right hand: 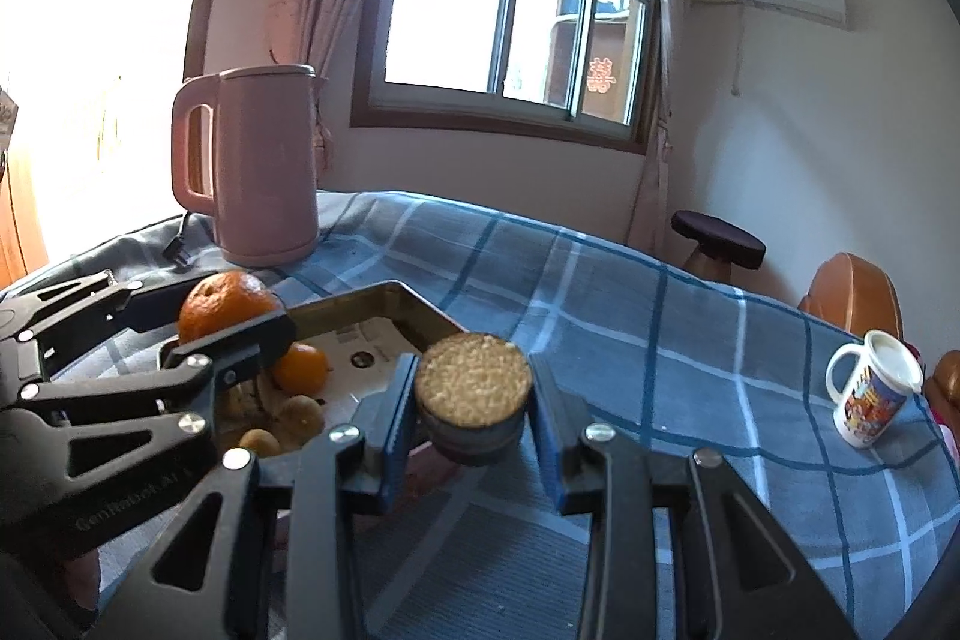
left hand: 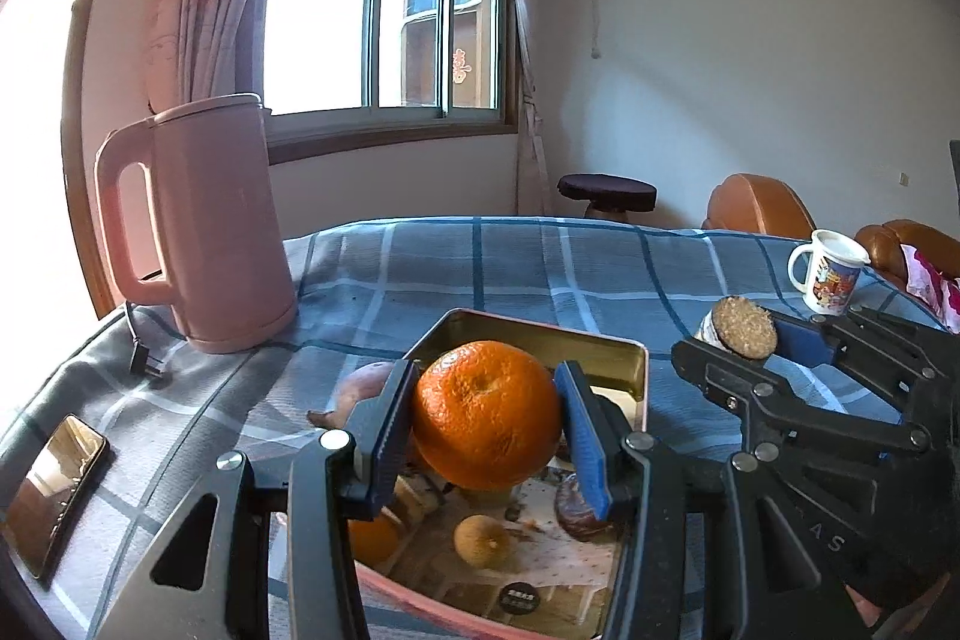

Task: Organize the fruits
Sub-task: 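Lower the cylinder into the tin and open the right tool while the left tool releases the orange there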

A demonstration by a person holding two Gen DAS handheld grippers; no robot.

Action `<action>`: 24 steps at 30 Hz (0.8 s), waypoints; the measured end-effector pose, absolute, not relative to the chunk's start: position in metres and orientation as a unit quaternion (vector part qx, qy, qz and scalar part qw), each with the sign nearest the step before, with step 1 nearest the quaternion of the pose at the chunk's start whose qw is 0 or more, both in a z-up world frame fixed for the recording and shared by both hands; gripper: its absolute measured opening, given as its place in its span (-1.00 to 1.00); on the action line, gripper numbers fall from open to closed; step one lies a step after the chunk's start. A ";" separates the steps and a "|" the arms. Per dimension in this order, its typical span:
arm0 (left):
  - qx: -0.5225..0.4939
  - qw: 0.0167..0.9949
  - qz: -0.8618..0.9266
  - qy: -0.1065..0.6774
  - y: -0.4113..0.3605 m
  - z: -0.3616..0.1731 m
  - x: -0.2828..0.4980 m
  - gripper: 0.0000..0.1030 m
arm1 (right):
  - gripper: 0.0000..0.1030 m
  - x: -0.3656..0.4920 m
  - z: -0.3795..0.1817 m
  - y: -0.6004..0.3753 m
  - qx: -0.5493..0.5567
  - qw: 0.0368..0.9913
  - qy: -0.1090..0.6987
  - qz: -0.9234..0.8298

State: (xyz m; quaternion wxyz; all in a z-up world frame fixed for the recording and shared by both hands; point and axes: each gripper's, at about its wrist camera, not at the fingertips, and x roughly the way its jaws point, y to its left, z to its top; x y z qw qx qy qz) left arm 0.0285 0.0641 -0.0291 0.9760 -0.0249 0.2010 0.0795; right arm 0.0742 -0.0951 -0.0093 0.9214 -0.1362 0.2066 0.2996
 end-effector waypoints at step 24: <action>-0.035 0.970 0.108 0.213 0.095 -0.036 0.023 -0.04 | -0.26 0.066 -0.012 -0.061 -0.150 0.910 0.209 0.326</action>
